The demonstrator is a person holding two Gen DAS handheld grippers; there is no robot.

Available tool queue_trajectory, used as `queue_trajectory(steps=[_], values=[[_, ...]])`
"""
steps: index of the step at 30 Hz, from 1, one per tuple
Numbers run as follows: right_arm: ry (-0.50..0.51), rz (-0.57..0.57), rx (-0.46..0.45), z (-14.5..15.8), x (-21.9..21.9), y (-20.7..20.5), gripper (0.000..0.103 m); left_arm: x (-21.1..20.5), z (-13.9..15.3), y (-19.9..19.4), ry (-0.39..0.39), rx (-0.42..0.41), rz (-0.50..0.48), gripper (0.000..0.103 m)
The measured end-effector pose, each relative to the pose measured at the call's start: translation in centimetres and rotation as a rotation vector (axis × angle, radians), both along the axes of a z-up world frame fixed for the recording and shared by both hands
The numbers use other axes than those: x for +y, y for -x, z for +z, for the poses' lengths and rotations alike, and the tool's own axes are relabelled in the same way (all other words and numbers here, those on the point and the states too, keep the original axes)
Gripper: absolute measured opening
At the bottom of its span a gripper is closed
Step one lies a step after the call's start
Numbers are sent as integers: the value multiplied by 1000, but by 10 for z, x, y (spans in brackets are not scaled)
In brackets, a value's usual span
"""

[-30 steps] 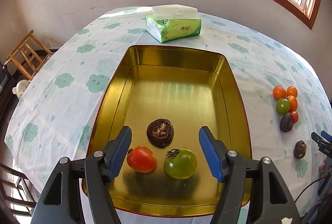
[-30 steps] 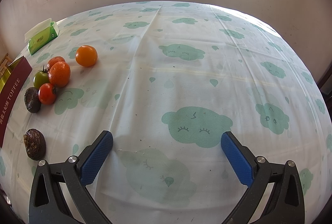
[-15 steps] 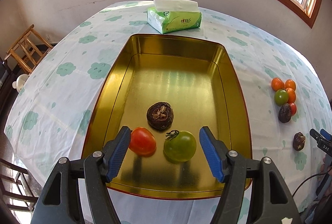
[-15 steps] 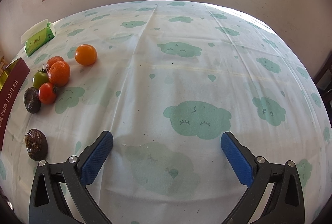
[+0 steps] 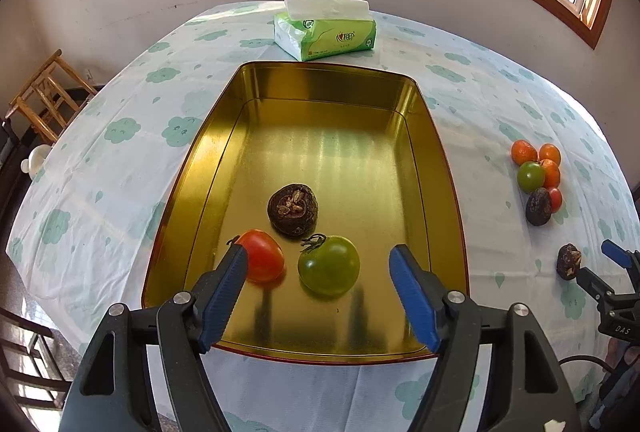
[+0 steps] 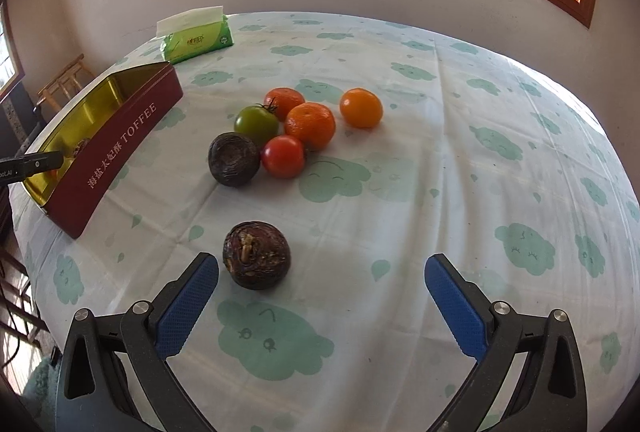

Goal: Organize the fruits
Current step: 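Move the right gripper to a dark water chestnut on the cloth, then close the right gripper on the water chestnut and lift it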

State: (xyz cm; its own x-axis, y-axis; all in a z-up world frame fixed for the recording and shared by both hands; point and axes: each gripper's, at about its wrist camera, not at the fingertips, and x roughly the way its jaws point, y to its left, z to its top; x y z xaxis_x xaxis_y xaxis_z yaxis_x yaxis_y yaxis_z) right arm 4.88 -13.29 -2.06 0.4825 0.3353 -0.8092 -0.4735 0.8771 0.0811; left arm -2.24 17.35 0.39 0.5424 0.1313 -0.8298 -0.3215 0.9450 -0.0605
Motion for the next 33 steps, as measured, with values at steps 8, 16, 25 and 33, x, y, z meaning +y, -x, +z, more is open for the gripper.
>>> queue_trajectory(steps=[8,16,25,33], values=[[-11,29,41,-9,17,0,80,1,2,4,6,-7,10,76],[-6,32,56,-14,23,-2,65,4,3,6,4,-6,19,81],[7,43,41,-13,29,0,45,8,4,10,8,-8,32,82],[11,43,42,-13,31,2,42,10,6,12,11,-10,35,83]])
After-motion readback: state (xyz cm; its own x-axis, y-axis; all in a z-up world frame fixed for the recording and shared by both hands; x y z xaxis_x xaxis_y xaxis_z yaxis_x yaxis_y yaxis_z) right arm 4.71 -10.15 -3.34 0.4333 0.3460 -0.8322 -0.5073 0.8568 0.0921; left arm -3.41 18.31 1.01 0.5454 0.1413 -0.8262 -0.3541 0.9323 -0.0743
